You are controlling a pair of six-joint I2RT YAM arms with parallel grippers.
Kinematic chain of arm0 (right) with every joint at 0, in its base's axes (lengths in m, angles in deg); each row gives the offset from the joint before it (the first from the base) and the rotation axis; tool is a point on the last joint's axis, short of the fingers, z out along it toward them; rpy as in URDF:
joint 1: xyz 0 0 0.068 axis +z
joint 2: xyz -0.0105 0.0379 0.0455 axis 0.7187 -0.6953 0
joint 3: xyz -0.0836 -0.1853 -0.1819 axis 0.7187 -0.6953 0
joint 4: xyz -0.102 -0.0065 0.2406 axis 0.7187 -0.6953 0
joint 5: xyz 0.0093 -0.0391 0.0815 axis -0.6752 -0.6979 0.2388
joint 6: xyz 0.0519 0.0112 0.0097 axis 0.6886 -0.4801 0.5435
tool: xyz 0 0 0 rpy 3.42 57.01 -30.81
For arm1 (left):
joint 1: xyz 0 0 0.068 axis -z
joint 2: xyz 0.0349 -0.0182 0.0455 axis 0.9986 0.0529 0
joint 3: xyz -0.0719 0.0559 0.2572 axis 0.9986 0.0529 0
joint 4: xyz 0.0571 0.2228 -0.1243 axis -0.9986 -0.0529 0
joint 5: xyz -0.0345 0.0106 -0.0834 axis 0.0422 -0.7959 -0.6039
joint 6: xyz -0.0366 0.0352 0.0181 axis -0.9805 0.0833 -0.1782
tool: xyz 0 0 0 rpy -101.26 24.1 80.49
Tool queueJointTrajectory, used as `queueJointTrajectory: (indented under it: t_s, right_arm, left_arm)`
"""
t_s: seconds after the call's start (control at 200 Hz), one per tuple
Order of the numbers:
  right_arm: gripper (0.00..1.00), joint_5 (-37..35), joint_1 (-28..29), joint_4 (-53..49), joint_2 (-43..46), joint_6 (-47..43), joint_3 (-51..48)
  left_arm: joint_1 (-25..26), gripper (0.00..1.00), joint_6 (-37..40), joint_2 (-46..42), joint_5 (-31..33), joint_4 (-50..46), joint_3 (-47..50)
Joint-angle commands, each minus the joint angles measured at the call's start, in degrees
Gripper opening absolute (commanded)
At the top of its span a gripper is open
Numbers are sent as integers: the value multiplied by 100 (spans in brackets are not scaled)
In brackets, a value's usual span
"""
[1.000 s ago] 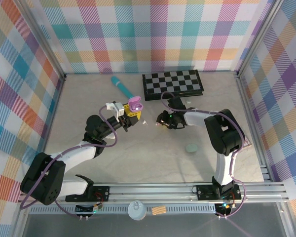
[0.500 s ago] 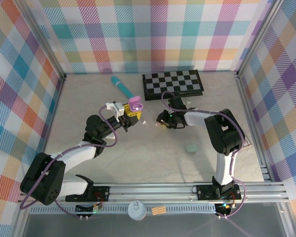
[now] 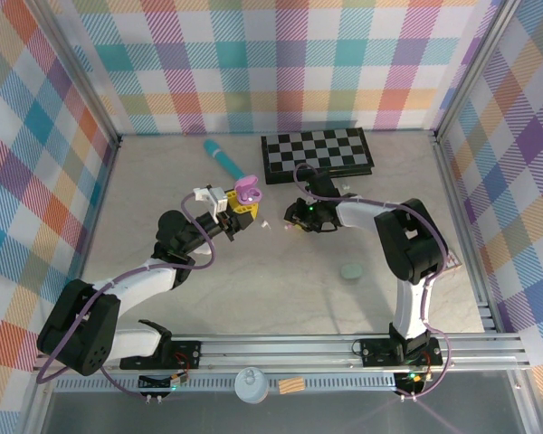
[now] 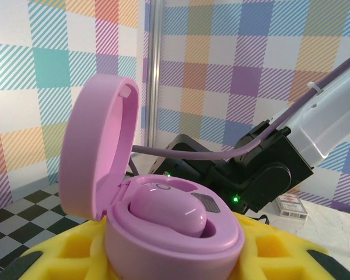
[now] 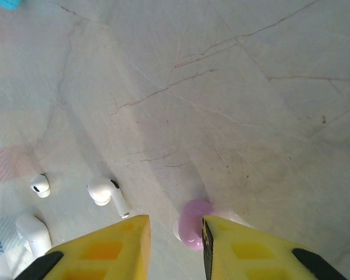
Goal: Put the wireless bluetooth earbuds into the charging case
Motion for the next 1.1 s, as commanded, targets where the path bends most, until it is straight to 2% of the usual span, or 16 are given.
queueJointTrajectory:
  t_s: [0.0,0.565,1.095]
  right_arm:
    - [31,113,57,-109,-128,-105,69]
    - [31,418,78,32,-280,-110,169]
    - [28,377,81,38,-445,-141,271]
  left_arm:
    - [-68,26,55,-62,-58,273,44]
    - [-85,26,38,-88,-50,260,96]
    - [-85,26,31,-90,-28,312,149]
